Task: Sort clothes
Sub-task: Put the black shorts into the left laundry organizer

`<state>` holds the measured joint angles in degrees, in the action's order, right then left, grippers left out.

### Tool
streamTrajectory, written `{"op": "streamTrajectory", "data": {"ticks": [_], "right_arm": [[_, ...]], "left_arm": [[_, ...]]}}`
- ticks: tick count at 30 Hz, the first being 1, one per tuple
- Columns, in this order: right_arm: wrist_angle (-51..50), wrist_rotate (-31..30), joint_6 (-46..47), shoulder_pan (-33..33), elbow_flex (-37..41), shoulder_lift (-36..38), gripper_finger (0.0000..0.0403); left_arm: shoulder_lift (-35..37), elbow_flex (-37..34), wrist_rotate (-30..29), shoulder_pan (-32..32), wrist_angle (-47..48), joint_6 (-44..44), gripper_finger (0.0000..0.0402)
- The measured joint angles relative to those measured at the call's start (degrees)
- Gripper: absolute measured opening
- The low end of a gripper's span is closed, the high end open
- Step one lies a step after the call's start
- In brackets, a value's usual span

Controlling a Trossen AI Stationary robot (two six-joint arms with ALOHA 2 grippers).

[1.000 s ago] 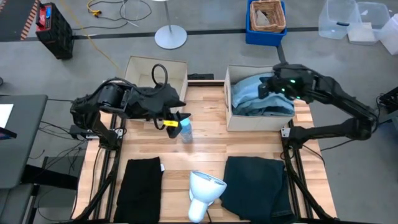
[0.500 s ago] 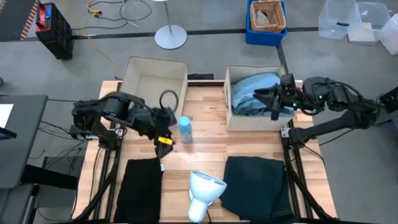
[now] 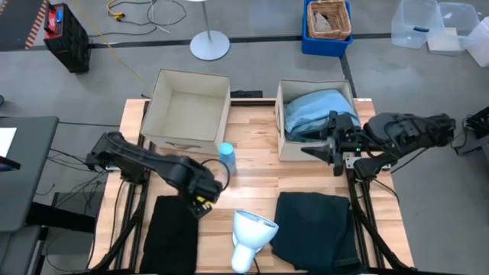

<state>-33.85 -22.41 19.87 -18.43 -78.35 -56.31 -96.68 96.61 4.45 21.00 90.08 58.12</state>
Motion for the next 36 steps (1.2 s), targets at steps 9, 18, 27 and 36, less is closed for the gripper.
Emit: {"op": "streamTrajectory", "data": {"ticks": [9, 18, 27, 36], "right_arm": [[1.3, -0.2, -0.1, -1.9, 0.0, -0.4, 0.0234], [1.4, -0.2, 0.0, -1.8, 0.0, -1.1, 0.0234], [1.4, -0.2, 0.2, -1.8, 0.0, -1.2, 0.0234], [1.4, -0.6, 0.2, -1.8, 0.0, -1.2, 0.0233]], "left_arm": [[0.0, -18.6, 6.9, 1.9, -11.4, 4.2, 0.0211], [0.0, -29.3, 9.0, 3.4, -25.1, 8.3, 0.0211], [0.1, -41.3, 14.1, 4.6, -39.3, 9.2, 0.0211], [0.3, -44.8, 13.9, 4.7, -43.6, 6.4, 0.0157]]}}
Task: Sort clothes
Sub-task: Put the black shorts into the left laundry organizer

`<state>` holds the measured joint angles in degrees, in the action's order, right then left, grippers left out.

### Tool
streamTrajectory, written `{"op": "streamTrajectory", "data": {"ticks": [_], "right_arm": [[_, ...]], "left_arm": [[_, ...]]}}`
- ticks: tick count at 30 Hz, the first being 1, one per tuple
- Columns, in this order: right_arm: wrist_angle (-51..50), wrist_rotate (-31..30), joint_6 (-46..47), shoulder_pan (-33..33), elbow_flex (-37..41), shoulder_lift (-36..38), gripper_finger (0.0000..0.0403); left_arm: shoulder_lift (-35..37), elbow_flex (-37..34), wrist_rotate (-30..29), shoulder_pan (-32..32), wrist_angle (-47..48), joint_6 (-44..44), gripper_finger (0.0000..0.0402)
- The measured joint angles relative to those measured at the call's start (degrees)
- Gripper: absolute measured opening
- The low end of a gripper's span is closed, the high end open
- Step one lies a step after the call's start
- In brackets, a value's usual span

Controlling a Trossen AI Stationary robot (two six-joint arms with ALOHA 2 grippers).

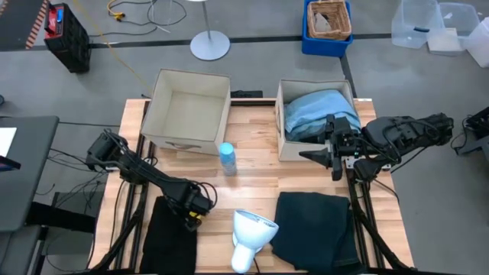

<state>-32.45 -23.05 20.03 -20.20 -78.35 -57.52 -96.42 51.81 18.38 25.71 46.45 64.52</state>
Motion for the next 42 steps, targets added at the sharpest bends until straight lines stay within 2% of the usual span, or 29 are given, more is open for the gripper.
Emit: {"op": "streamTrajectory", "data": {"ticks": [8, 16, 23, 27, 32, 37, 42], "right_arm": [[0.0, -1.0, 0.0, 0.1, 0.0, 0.0, 0.0233], [-0.1, -1.1, 0.0, 0.1, 0.0, 0.0, 0.0233], [-0.1, -1.1, -0.1, 0.1, 0.0, 0.0, 0.0233], [0.0, -1.1, -0.1, 0.1, 0.0, 0.0, 0.0233], [0.0, -1.1, 0.2, 0.1, 0.0, 0.0, 0.0233], [0.0, -1.1, 0.5, 0.1, 0.0, 0.0, 0.0233], [0.0, -1.1, 0.5, 0.1, 0.0, 0.0, 0.0233]], "left_arm": [[0.2, -3.1, -0.5, 0.0, -3.8, -0.7, 0.0018], [4.4, 0.7, -4.3, 0.3, -1.2, -1.8, 0.0009], [18.0, 6.0, -9.1, 0.8, 0.6, 0.2, 0.0008], [26.1, 8.5, -14.1, 1.1, 3.6, 2.5, 0.0008], [32.6, 12.1, -21.2, 1.8, 10.4, 4.8, 0.0008], [33.5, 12.6, -22.1, 1.8, 14.5, 6.9, 0.0008], [28.7, 12.6, -22.1, 1.8, 14.7, 7.8, 0.0018]]}}
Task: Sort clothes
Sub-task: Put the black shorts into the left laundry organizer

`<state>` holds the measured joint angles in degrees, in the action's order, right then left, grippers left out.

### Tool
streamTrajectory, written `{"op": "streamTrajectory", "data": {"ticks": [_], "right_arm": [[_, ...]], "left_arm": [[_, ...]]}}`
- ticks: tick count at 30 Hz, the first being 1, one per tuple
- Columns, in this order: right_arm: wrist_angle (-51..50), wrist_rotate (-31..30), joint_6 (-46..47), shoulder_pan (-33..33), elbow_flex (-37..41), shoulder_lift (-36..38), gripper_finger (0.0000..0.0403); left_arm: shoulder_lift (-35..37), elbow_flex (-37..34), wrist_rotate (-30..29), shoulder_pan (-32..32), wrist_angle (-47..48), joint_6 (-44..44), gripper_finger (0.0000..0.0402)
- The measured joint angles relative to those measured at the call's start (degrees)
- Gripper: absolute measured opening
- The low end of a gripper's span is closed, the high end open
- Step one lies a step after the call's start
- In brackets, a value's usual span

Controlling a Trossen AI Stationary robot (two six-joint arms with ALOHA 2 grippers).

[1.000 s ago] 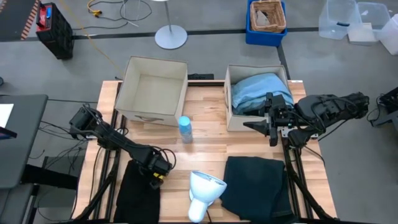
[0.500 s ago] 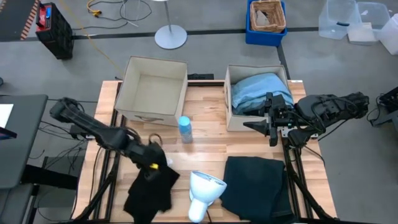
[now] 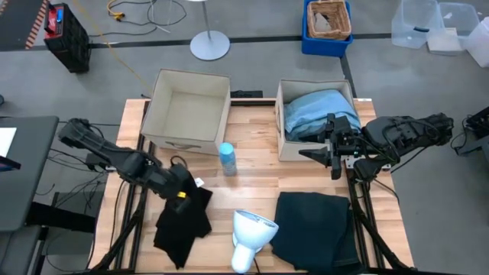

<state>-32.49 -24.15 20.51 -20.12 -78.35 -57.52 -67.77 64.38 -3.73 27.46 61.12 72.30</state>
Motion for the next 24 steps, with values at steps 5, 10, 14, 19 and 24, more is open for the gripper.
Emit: {"op": "streamTrajectory", "data": {"ticks": [5, 10, 14, 19, 24], "right_arm": [[0.0, -0.9, 0.0, 0.0, 0.0, 0.0, 0.0233], [0.0, -1.5, 0.5, 0.0, 0.0, 0.0, 0.0233], [0.0, -1.5, 1.1, 0.0, 0.0, 0.0, 0.0233], [0.0, -1.5, 1.1, 0.0, 0.0, 0.0, 0.0233], [0.0, -1.5, 1.1, 0.0, 0.0, 0.0, 0.0233]], "left_arm": [[-8.2, 0.0, -0.3, -0.1, -0.5, -2.5, 0.0009], [-13.2, 0.0, -0.3, -0.1, -3.5, -5.6, 0.0007], [-12.9, 0.0, 0.0, -0.1, -5.2, -6.1, 0.0007], [-8.6, 0.0, -1.5, 0.0, -5.1, -5.2, 0.0007], [-0.5, 0.0, -7.2, 0.0, -6.0, -3.7, 0.0007]]}}
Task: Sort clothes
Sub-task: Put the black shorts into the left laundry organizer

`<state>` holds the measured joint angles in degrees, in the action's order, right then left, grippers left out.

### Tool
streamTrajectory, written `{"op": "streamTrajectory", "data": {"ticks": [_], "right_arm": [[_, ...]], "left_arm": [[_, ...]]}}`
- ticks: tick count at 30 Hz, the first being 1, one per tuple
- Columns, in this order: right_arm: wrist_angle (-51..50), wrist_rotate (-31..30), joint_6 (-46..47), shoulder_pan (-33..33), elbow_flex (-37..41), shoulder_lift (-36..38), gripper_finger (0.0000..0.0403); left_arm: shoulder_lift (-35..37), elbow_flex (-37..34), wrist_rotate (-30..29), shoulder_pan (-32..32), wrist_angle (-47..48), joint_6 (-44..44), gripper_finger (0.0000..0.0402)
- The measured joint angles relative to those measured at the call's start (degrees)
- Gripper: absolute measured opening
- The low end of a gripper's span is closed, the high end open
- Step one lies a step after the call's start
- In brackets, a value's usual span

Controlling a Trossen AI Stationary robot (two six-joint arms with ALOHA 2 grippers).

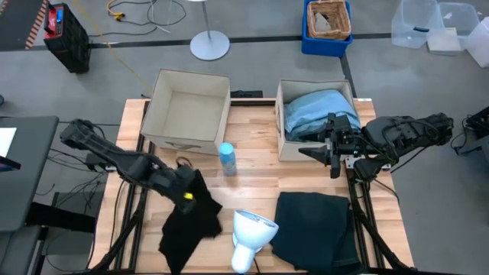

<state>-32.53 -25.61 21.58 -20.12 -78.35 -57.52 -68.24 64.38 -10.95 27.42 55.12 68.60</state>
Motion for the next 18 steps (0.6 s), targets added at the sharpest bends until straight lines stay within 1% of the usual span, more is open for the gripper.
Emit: {"op": "streamTrajectory", "data": {"ticks": [3, 8, 12, 18], "right_arm": [[0.0, 0.0, 0.0, 0.0, 0.0, 0.0, 0.0233], [0.0, 0.0, 0.0, 0.0, 0.0, 0.0, 0.0233], [-0.2, 0.0, 0.0, 0.0, 0.0, 0.0, 0.0233], [-0.2, 0.0, 0.0, 0.0, 0.0, 0.0, 0.0233]], "left_arm": [[6.3, 0.0, -3.2, 0.0, -1.3, -0.2, 0.0007], [15.8, 0.0, -4.2, 0.0, -4.4, -4.1, 0.0007], [21.7, 0.0, -7.0, 0.0, -11.5, -10.9, 0.0007], [27.7, 0.0, -14.2, 0.0, -26.0, -24.1, 0.0007]]}}
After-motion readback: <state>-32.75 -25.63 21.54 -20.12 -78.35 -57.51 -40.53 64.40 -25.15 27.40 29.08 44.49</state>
